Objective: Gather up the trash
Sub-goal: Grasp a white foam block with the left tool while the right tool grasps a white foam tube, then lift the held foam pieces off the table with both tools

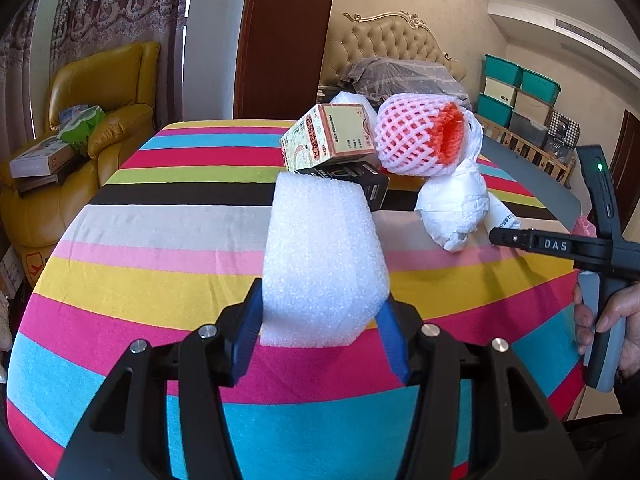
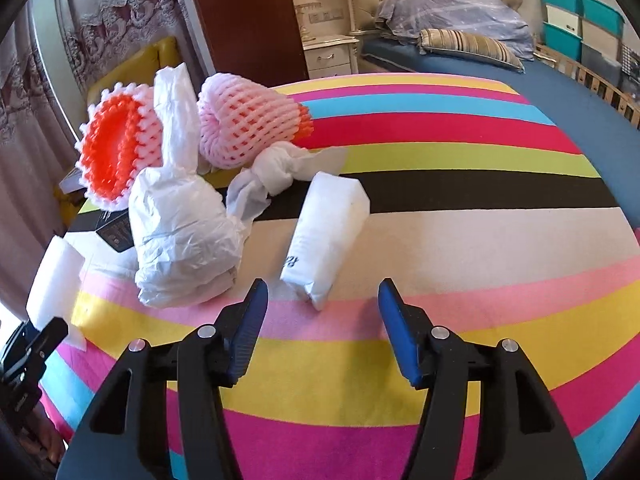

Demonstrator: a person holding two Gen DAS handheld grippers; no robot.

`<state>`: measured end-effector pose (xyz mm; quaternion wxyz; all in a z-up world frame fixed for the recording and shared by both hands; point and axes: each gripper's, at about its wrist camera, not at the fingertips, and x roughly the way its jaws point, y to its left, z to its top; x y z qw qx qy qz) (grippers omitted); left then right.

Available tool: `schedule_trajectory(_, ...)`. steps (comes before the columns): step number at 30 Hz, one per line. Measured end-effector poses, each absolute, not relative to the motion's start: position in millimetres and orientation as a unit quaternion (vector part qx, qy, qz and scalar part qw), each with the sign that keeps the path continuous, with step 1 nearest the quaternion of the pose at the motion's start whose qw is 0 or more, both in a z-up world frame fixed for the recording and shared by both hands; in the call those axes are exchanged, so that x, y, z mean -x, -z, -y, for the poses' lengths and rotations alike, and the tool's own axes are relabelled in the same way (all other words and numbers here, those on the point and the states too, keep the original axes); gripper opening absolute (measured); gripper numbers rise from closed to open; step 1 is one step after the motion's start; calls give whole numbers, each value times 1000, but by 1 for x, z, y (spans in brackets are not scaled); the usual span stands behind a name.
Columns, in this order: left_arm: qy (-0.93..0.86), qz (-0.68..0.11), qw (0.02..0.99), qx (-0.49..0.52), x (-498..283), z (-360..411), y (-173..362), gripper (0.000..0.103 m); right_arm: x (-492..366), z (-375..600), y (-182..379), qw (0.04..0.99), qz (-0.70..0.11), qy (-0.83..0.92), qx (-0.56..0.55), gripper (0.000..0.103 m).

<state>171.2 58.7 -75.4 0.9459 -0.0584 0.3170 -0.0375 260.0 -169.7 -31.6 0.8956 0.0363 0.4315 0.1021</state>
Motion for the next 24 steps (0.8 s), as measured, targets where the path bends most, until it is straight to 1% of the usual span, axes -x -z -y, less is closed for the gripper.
schedule_trajectory(5,37,-317,946,55,-171,-57,76,53,-277,162,28,898,-426,-103,-27,56)
schedule_trajectory(6,37,-317,946,55,-171,-57,76,53,-280,158,28,898,-426,-103,-25,54)
schedule_trajectory(8,37,-317,946,53,-171,-56,76,53,-280,156,29,900,-423,-102,-21,47)
schedule_trajectory(9,36,-316,947,52,-171,-55,76,53,-279,156,29,902,-420,-100,-20,34)
schedule_trajectory(10,36,-316,947,51,-170,-54,76,53,-277,156,30,902,-419,-102,-17,24)
schedule_trajectory(24,33,-298,953,40,-168,-40,71,52,-208,157,22,921,-366,-137,3,22)
